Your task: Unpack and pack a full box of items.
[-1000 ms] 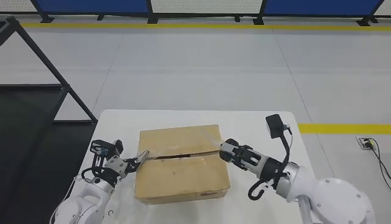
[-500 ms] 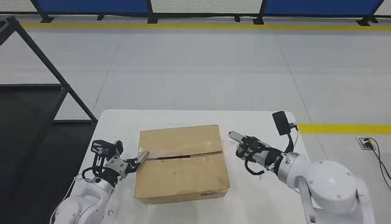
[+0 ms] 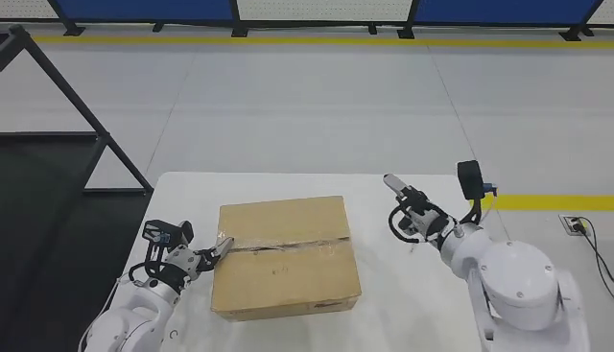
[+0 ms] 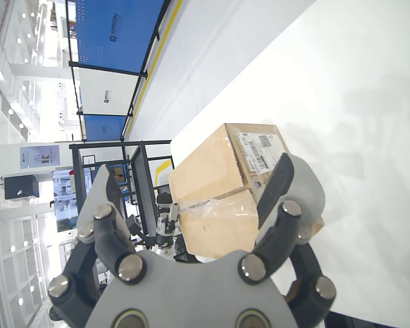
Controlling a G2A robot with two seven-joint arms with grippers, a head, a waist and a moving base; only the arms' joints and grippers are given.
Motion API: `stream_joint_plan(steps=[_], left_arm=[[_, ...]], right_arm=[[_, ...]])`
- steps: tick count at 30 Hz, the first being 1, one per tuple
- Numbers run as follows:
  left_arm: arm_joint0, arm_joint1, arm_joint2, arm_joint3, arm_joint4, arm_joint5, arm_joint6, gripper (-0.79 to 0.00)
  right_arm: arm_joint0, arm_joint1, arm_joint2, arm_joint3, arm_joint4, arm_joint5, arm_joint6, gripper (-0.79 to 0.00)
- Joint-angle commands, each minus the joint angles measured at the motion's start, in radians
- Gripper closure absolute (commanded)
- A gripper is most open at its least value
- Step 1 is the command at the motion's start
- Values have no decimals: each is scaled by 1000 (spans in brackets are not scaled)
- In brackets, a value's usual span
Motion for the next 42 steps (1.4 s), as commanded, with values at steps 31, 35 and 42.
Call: stream_joint_plan(steps=[31,35,42], left_arm=[[-2,-3,9,12,-11,5,10,-785],[-2,-3,10,12,-13,4,10,-785],[-2,-4,12,11,-14,4,12,-785]], right_arm=[[392,-59,-454,559,296,-294,183,0],[440,-80,-523,638,320,-303,167,0],[530,-128,-648,783,361,-315,142,0]])
